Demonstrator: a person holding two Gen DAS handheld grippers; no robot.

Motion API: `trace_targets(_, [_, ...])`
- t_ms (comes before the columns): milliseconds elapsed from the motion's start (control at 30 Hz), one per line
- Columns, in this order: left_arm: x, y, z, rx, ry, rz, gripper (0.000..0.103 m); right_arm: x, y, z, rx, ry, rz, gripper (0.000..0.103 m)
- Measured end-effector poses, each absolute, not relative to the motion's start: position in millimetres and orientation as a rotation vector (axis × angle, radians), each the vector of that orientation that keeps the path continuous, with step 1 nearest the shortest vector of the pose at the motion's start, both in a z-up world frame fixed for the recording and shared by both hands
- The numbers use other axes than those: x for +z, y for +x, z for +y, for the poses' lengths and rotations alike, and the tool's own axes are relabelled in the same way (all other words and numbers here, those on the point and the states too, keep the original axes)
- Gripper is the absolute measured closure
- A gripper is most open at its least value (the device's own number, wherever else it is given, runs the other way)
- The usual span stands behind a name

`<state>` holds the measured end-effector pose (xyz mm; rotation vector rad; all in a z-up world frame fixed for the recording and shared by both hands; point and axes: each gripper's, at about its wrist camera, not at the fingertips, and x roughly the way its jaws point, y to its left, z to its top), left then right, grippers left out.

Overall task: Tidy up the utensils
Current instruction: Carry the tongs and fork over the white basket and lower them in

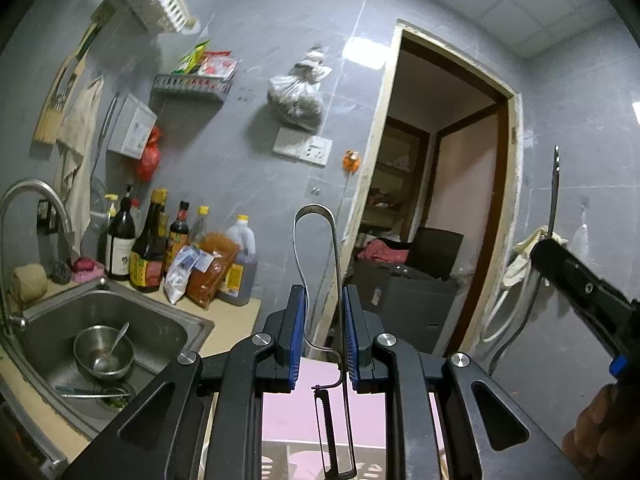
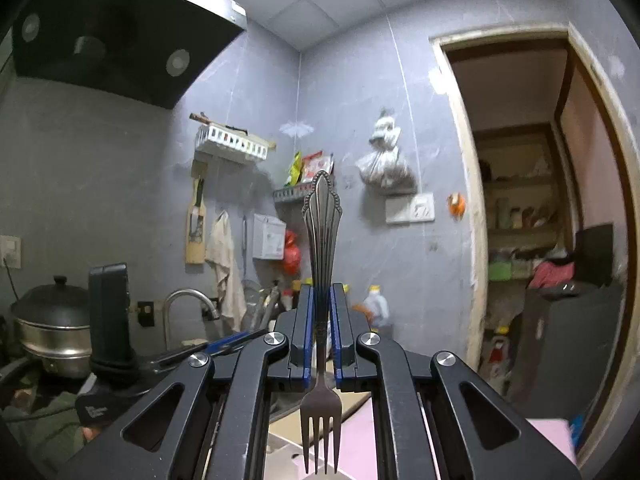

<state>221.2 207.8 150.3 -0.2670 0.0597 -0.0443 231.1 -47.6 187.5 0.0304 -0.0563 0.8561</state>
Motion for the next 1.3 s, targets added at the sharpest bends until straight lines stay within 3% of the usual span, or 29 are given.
trace_targets(600, [96, 240, 204, 0.060, -0.188, 0.121, 0.088, 125, 277, -15, 0.879, 0.005, 0.155, 0.098])
trace_targets(1300, [86, 233, 201, 0.094, -0.149, 0.165, 0.087, 115, 271, -9, 0.872, -0.056, 0.175, 0.098])
